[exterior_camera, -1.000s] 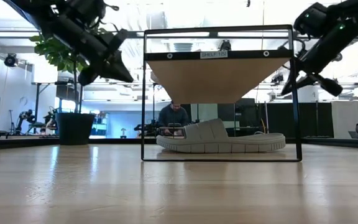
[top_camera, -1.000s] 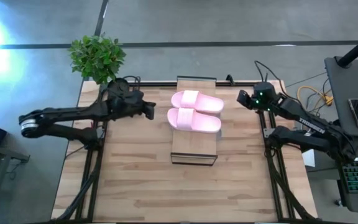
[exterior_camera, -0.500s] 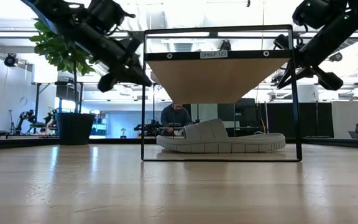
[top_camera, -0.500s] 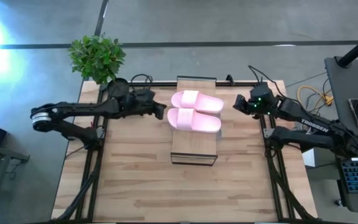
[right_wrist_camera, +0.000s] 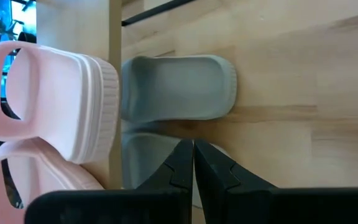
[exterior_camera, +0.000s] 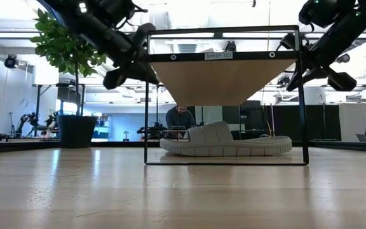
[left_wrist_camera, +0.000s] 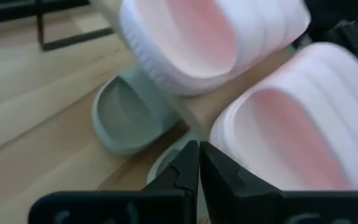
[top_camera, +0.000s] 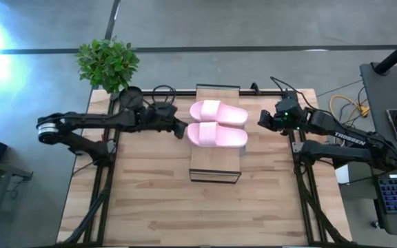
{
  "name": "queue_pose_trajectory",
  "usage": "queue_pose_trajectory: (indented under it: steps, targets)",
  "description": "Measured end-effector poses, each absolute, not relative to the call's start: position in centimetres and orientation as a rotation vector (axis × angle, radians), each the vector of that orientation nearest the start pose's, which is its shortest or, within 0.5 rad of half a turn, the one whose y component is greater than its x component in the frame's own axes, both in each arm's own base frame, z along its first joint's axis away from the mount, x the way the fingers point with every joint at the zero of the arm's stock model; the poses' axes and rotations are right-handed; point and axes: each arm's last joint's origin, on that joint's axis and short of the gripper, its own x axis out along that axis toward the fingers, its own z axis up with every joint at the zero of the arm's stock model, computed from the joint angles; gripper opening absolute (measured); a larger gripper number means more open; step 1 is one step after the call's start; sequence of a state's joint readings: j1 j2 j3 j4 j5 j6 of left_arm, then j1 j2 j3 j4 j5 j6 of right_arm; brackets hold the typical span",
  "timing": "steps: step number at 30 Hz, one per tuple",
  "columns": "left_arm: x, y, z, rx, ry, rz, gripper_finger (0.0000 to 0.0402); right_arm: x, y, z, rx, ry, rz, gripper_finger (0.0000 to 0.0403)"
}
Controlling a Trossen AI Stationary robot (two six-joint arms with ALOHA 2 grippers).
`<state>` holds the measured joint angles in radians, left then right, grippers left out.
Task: Pick and place slides into the shelf
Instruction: Adjust the pink and gray slides on and under the shelf
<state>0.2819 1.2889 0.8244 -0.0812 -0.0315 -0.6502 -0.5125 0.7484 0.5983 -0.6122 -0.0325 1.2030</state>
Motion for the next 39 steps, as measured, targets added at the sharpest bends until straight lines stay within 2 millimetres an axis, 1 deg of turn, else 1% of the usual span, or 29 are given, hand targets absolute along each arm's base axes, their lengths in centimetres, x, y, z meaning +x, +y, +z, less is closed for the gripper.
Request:
queue_pose_trajectory:
  steps: [3,8,11,18,39]
  targets:
    - [26.0,7.5,25.0,-0.695,0.446,0.482,0.0,12.9,-7.1,23.9,1.322,0.389,-0.862,0.0009]
    - [26.0,7.5,25.9,-0.685,0.393,0.487,0.0,12.9,-7.1,23.9,1.321,0.389,-0.862,0.0009]
    - [26.1,7.5,26.1,-0.685,0.389,0.485,0.0,12.9,-7.1,23.9,1.32,0.389,-0.862,0.0009]
    - [26.5,7.6,25.6,-0.685,0.401,0.488,0.0,12.9,-7.2,23.9,1.317,0.385,-0.869,0.0009]
    - [26.9,7.2,25.7,-0.692,0.406,0.429,0.0,12.9,-7.2,23.9,1.325,0.382,-0.871,0.0009]
